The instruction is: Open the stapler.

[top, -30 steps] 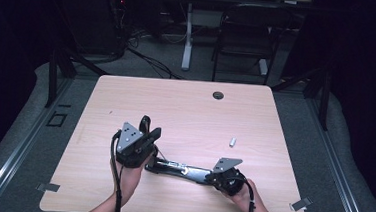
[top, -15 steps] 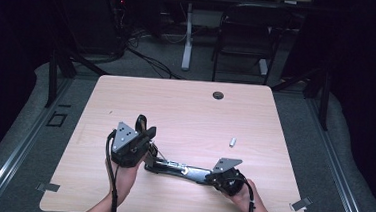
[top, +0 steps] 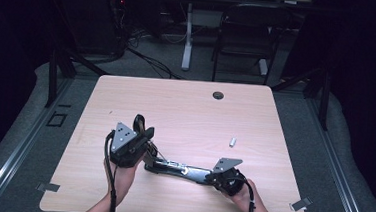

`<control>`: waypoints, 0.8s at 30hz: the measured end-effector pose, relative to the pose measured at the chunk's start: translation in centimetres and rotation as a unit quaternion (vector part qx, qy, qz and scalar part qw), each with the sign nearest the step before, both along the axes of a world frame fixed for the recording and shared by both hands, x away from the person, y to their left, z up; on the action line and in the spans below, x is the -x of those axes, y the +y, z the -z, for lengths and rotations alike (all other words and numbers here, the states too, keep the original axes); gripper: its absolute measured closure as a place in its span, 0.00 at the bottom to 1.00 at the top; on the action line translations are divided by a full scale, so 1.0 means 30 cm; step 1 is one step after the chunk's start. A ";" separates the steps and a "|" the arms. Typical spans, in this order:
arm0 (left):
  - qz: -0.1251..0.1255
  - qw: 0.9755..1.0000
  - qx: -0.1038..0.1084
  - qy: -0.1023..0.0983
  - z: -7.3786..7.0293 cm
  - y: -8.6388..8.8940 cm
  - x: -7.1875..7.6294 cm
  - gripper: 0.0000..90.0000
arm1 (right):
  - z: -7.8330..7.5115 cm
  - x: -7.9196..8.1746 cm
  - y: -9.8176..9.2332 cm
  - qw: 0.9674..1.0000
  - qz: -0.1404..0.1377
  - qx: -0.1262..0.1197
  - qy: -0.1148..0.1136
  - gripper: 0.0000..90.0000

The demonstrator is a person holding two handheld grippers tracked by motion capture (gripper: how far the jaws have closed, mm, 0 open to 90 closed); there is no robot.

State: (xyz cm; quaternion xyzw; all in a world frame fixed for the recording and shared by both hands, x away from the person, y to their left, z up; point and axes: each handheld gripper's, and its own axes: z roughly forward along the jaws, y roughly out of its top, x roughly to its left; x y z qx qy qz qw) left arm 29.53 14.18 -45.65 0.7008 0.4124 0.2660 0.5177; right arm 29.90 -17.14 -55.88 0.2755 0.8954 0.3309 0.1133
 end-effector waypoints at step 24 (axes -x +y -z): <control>-0.022 1.000 -0.004 0.006 0.004 0.041 0.000 1.00 | 0.000 0.002 0.000 1.000 0.002 0.000 -0.001 1.00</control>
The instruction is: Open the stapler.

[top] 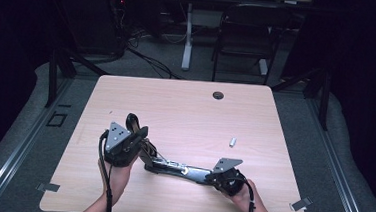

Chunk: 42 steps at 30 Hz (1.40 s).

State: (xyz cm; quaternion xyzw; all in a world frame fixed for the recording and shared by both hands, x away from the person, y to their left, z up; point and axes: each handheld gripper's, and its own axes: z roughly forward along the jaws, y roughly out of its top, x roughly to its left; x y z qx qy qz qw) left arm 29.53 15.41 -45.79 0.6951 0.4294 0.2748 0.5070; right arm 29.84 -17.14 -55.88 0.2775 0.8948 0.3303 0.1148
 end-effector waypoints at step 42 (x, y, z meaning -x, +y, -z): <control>-0.056 0.996 0.019 0.072 0.059 0.141 -0.044 0.91 | -0.003 -0.005 0.000 1.000 -0.003 0.004 0.005 1.00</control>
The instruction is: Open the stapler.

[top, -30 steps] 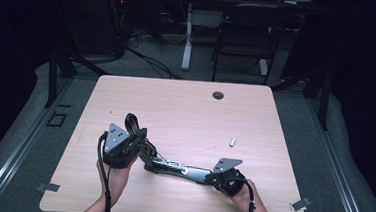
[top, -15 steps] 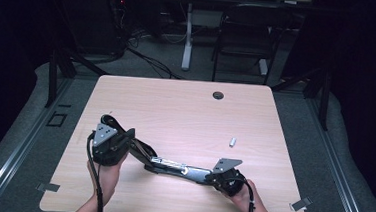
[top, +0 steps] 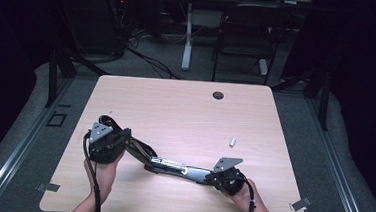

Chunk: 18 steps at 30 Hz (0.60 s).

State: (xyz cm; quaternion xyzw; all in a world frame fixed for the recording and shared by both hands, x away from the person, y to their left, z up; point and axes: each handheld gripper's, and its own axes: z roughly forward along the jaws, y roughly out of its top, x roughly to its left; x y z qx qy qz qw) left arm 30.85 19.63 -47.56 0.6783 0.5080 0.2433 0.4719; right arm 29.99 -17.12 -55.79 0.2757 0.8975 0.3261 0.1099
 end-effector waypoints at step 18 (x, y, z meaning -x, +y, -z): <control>0.139 0.988 -0.050 0.039 -0.030 -0.008 0.063 0.33 | -0.055 -0.041 -0.042 0.998 0.038 0.027 0.047 0.51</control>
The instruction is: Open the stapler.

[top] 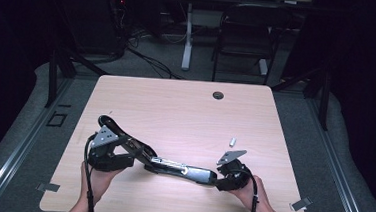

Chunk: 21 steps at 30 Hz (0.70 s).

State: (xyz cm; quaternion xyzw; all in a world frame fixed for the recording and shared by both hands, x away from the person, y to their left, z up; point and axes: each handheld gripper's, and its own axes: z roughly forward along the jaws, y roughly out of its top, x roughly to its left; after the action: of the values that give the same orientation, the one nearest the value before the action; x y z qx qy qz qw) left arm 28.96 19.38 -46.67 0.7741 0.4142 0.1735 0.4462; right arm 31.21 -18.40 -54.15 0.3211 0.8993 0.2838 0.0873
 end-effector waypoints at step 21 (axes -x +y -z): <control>0.124 0.986 -0.039 0.104 0.076 -0.008 0.069 0.03 | -0.020 -0.053 -0.087 0.998 0.040 0.041 0.016 0.16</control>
State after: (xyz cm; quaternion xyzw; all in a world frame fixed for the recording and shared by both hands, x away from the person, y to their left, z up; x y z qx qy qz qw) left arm 26.89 19.14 -48.96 0.8502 0.3521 0.0515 0.3880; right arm 32.80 -20.99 -53.55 0.3570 0.8980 0.2383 0.0972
